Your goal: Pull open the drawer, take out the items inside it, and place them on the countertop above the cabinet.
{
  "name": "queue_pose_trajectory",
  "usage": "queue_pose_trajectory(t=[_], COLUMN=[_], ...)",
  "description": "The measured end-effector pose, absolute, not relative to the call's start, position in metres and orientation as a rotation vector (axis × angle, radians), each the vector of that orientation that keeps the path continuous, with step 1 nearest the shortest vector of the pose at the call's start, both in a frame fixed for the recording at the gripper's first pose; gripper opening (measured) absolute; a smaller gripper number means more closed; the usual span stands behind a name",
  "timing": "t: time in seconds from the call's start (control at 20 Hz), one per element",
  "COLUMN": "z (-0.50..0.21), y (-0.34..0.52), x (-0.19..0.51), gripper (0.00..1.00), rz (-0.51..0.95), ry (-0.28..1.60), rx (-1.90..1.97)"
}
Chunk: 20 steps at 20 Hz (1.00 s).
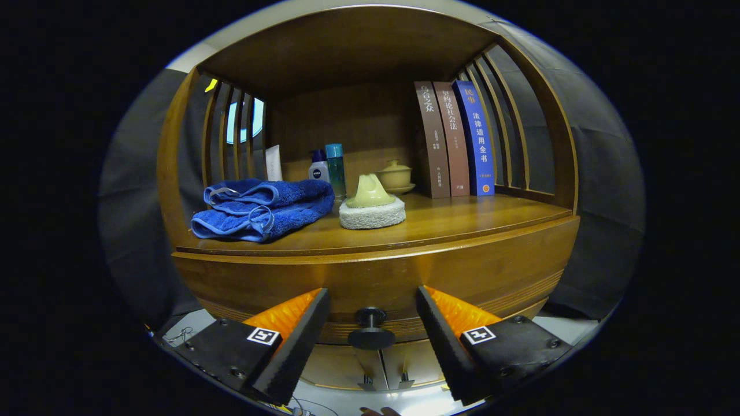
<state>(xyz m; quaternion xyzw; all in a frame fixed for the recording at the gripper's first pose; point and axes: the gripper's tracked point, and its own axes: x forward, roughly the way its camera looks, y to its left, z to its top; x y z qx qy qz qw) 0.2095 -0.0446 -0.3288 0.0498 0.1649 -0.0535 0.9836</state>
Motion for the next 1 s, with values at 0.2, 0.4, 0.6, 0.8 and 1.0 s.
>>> queue_pose_trajectory(t=[0.2,0.4,0.6,0.8,1.0], z=[-0.316,-0.282,-0.220,-0.132,-0.063], y=[-0.049,-0.042,-0.029,-0.014,-0.004], x=[0.185,0.158,0.143,0.131,0.112], gripper=[1.00,1.00,0.99,0.99,0.98], rz=[-0.119,-0.103,-0.075,-0.061,-0.068], ry=[0.314,0.298,0.269,0.196,0.127], rx=[0.090,0.079,-0.005,-0.033,-0.037])
